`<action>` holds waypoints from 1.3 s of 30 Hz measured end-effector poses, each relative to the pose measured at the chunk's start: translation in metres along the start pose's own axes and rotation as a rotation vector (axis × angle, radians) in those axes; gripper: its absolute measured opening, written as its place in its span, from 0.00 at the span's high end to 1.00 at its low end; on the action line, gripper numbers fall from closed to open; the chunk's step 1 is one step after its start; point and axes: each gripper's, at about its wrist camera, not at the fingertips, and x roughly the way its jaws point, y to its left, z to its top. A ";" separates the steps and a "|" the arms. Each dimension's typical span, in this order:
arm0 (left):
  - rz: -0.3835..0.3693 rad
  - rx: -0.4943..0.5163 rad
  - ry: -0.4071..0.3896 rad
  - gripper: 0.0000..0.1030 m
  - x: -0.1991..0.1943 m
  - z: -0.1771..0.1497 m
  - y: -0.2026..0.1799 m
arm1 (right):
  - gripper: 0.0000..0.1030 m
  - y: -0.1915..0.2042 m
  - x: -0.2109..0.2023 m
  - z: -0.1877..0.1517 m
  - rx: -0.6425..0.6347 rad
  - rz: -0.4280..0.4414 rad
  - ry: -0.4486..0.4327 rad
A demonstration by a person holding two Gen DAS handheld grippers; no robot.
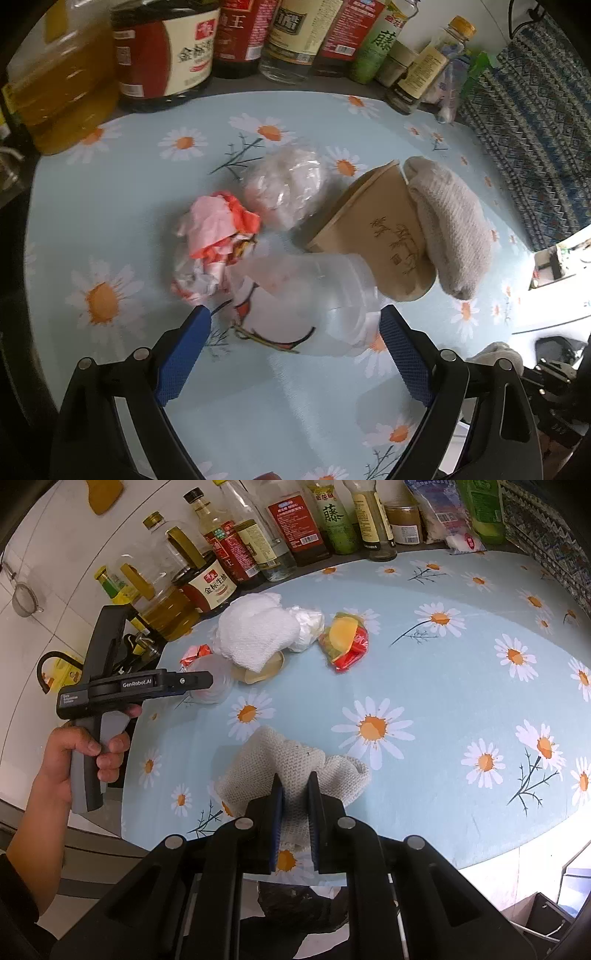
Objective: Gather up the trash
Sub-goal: 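Grasp the clear plastic cup with the left gripper while the right gripper holds the cloth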
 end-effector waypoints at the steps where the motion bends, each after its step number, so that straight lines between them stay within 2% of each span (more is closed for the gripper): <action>1: -0.007 0.003 0.004 0.14 0.001 0.001 -0.001 | 0.87 0.000 0.000 0.000 0.001 -0.001 0.000; 7: -0.020 0.015 0.010 0.15 0.005 0.004 -0.003 | 0.87 0.001 0.000 -0.001 0.005 -0.009 0.001; 8: -0.023 0.014 0.012 0.17 0.006 0.003 -0.002 | 0.87 0.001 0.001 -0.001 0.007 -0.008 0.002; 9: -0.025 0.015 0.017 0.23 0.007 0.004 -0.003 | 0.87 0.001 0.001 -0.001 0.008 -0.007 0.002; 13: -0.021 0.018 0.023 0.32 0.009 0.001 -0.002 | 0.87 0.001 0.002 -0.001 0.006 -0.003 0.003; 27: -0.028 0.014 0.003 0.36 -0.003 -0.012 -0.006 | 0.87 0.006 0.000 -0.001 -0.025 0.022 -0.003; 39: -0.005 -0.013 -0.036 0.38 -0.025 -0.046 -0.012 | 0.87 0.016 0.003 -0.001 -0.108 0.075 0.003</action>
